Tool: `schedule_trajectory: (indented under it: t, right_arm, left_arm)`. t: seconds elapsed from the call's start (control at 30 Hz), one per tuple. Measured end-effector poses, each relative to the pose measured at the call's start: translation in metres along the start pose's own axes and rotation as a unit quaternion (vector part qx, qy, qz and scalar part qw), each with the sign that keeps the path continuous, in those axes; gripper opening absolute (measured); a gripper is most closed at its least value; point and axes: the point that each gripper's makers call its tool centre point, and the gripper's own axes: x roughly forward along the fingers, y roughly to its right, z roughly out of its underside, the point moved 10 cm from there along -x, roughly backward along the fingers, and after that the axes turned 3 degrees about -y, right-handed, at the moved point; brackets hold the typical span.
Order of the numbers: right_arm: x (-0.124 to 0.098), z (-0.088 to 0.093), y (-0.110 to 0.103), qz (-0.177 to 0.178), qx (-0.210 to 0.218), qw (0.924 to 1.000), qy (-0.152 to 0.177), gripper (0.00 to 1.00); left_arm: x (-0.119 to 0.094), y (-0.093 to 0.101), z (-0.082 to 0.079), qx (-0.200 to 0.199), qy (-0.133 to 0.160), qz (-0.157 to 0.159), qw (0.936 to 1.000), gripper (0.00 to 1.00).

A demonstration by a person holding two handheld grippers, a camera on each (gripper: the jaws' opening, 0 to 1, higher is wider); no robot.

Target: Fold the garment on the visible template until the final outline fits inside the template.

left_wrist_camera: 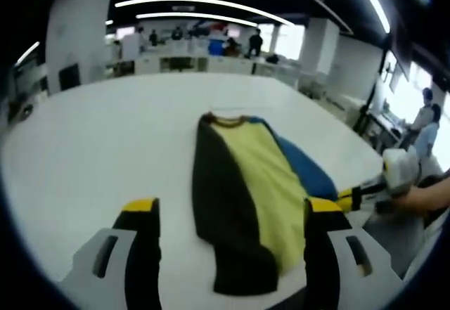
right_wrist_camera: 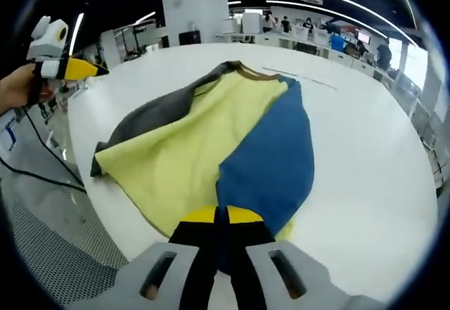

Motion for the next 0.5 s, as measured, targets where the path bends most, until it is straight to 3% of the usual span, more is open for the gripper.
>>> schedule_trajectory:
  t: [0.23, 0.5]
  right_arm:
    - [-0.012, -0.014, 0.015, -0.001, 0.097, 0.9937, 0.056, 0.03]
    - [-0.028, -0.037, 0.06, 0.019, 0.192, 0.9741, 0.118, 0.03]
  left_arm:
    - [0.0, 0.0, 0.0, 0.002, 0.0, 0.002, 1.0, 0.8]
    - [-0.001, 0.002, 0.001, 0.005, -0.003, 0.005, 1.0, 0.8]
